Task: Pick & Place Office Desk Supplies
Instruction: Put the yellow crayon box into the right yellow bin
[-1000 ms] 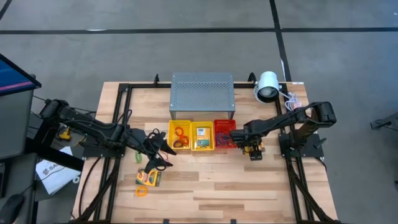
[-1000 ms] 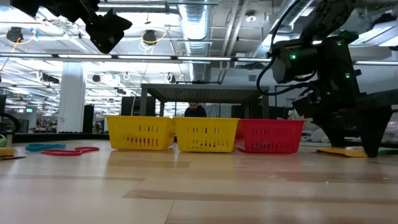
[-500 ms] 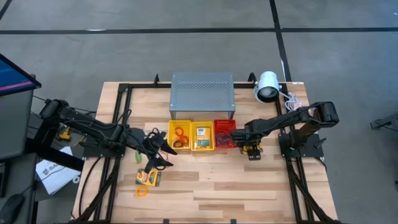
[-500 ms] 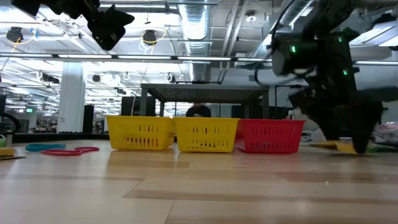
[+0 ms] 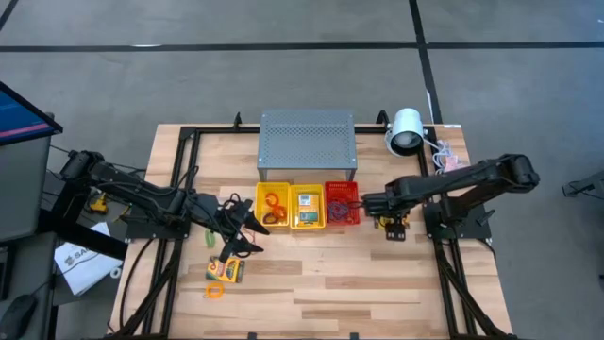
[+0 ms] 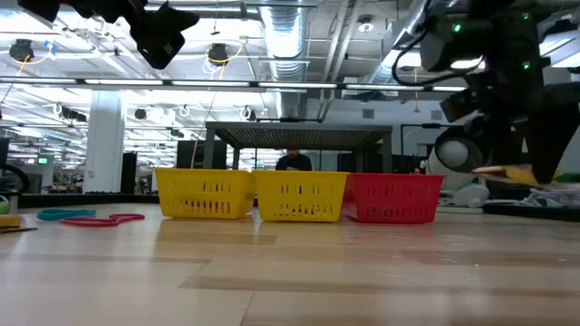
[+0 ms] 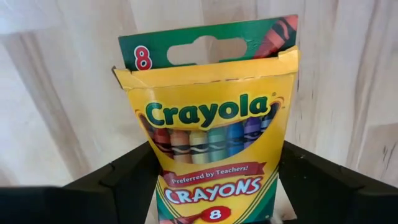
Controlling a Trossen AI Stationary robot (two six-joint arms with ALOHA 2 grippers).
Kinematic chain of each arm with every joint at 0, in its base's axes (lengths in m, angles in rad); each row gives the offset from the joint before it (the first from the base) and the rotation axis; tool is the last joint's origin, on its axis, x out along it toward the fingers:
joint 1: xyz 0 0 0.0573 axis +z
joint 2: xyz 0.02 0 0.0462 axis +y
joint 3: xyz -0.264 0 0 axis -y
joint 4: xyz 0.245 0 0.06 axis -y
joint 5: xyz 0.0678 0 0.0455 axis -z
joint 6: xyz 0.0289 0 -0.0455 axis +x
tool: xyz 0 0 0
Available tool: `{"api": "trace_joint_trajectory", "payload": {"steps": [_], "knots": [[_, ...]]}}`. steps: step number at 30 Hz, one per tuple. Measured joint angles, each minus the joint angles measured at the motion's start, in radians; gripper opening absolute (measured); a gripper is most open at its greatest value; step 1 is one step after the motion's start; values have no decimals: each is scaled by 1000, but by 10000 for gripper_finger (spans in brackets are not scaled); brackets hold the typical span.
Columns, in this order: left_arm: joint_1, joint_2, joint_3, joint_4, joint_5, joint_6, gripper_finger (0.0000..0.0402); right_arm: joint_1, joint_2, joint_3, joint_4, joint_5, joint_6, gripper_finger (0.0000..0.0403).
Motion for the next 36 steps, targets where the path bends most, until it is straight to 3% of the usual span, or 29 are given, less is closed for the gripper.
{"api": "trace_joint_trajectory", "payload": {"steps": [11,22,27,36], "knots": [[8,0,0,35,0,-28,254,78,-32,73,31,11,70,289],[45,0,0,94,-91,-125,254,130,-26,274,194,244,-39,281],[73,45,0,248,-91,-200,254,133,72,386,216,346,-151,281],[117,220,0,449,-91,-294,254,132,295,619,123,440,-295,281]]}}
